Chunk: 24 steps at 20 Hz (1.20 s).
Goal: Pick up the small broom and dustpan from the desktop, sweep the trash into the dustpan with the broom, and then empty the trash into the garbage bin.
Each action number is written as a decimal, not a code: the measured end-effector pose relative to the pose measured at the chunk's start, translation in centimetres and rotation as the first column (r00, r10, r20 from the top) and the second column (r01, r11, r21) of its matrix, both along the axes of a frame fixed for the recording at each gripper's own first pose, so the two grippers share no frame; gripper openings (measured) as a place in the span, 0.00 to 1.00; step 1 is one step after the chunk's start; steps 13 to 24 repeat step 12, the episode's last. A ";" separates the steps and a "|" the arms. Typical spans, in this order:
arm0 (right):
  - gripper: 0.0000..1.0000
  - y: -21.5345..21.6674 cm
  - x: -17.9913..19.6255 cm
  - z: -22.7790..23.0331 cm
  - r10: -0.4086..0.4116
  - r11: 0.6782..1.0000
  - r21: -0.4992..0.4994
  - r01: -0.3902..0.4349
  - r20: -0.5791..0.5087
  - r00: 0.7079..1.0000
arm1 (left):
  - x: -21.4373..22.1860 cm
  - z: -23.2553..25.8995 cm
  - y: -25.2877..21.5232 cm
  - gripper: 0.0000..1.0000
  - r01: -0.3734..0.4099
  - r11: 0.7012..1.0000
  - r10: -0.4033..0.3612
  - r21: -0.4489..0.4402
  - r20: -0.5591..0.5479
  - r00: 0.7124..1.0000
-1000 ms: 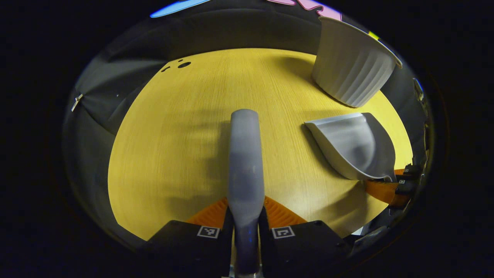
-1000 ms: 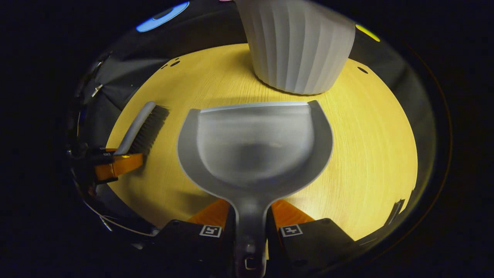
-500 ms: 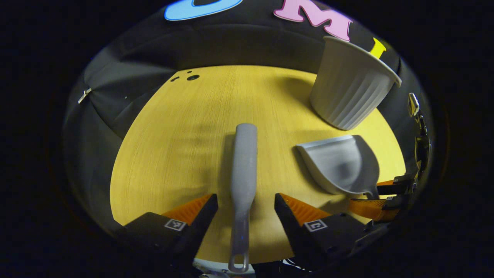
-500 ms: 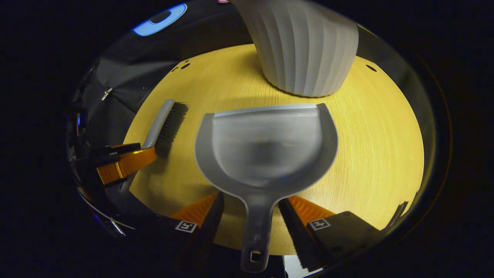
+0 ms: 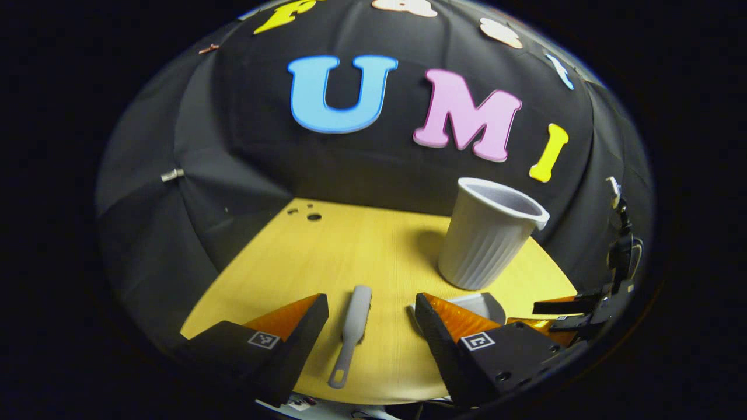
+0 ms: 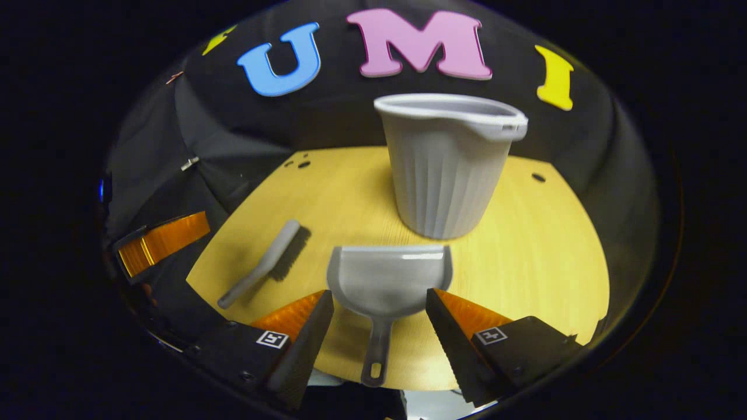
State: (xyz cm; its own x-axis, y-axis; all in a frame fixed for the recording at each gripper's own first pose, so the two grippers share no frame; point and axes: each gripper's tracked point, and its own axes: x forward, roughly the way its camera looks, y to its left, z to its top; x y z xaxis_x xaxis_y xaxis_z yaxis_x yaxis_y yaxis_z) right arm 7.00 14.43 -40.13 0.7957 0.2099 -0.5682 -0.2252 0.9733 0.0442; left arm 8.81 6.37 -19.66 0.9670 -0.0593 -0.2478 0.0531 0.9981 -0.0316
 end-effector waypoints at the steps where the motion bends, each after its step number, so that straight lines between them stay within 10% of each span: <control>1: 0.99 0.8 0.0 2.2 0.023 1.000 -0.010 -0.022 0.077 0.997 | -0.9 1.4 -0.1 0.96 -0.004 1.000 0.003 0.021 0.043 0.999; 4: 0.99 2.0 -0.7 7.2 0.108 0.989 -0.129 -0.076 0.262 0.959 | -4.3 5.4 -0.5 0.96 0.020 1.000 -0.023 0.021 0.176 0.984; 11: 0.98 5.5 -9.0 16.0 0.099 0.994 -0.006 -0.109 0.482 0.871 | -12.6 10.4 2.5 0.96 -0.054 0.993 0.010 0.104 0.380 0.925; 24: 0.98 5.4 -10.2 16.0 0.099 0.995 -0.019 -0.103 0.492 0.865 | -13.6 10.2 2.6 0.96 -0.053 0.991 0.003 0.123 0.372 0.928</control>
